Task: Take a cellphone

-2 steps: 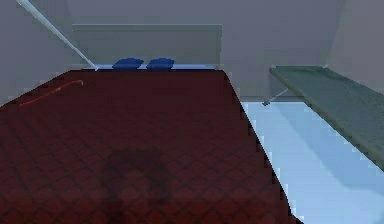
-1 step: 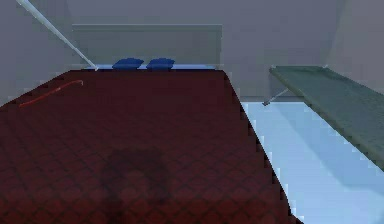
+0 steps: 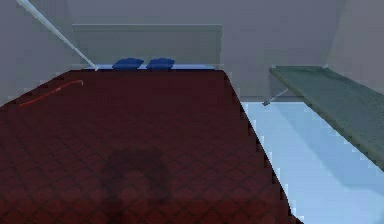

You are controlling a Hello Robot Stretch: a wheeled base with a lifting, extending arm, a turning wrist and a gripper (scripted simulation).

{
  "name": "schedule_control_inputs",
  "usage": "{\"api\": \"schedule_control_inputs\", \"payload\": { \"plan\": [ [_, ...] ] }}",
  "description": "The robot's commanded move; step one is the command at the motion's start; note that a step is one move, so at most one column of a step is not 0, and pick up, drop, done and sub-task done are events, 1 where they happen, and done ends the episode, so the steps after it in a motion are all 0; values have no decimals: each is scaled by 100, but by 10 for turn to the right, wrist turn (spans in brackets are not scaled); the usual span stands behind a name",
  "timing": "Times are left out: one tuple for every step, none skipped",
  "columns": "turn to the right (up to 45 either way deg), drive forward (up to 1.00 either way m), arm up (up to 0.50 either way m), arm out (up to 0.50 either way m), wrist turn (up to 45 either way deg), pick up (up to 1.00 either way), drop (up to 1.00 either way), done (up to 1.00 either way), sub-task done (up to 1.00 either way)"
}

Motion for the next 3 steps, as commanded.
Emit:
{"api": "schedule_control_inputs", "payload": {
  "plan": [
    [0,0,0,0,450,0,0,0,0],
    [0,0,0,0,240,0,0,0,0],
    [0,0,-30,0,0,0,0,0,0]
  ]
}}
